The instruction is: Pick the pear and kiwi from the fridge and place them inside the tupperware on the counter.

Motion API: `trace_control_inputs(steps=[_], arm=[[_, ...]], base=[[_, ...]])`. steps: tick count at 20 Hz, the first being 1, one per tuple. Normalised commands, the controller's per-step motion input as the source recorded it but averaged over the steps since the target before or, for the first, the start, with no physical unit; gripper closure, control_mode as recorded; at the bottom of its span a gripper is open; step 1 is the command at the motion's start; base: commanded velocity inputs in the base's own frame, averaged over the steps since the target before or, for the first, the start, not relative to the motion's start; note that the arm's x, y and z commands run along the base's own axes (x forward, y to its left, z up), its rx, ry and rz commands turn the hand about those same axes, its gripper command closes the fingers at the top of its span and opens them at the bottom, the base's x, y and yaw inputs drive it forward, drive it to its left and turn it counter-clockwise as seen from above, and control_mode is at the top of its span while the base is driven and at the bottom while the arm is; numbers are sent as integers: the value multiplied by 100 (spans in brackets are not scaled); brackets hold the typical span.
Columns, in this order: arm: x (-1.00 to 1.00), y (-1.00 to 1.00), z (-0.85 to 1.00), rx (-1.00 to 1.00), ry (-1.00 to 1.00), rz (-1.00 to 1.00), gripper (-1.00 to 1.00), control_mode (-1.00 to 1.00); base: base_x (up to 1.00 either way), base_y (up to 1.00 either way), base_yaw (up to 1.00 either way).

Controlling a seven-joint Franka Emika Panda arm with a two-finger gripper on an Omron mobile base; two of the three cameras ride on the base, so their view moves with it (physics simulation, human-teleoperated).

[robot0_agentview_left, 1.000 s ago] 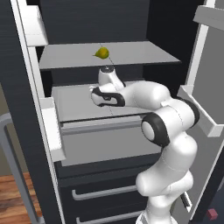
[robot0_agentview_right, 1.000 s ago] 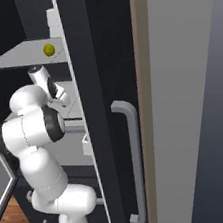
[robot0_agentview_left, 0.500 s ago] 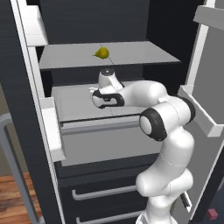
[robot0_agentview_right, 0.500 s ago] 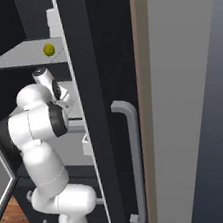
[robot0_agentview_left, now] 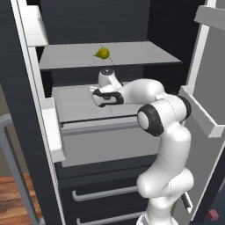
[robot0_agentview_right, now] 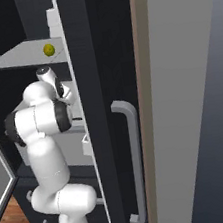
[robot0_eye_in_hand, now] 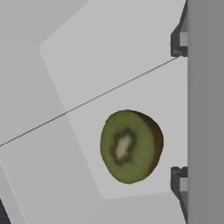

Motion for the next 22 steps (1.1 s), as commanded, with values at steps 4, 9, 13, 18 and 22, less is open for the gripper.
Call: trace_control_inputs(steps=[4,9,13,18,22], arm=[[13,10,-12,0,0,0,-100,-100],[13,10,-11,0,0,0,-100,-100],[18,7,-10,0,0,0,-100,-100],[19,0,-4,0,0,0,-100,-100],[17,0,0,0,0,0,-100,-100]], base=[[0,0,0],[0,0,0],[0,0,0],[0,0,0],[0,0,0]])
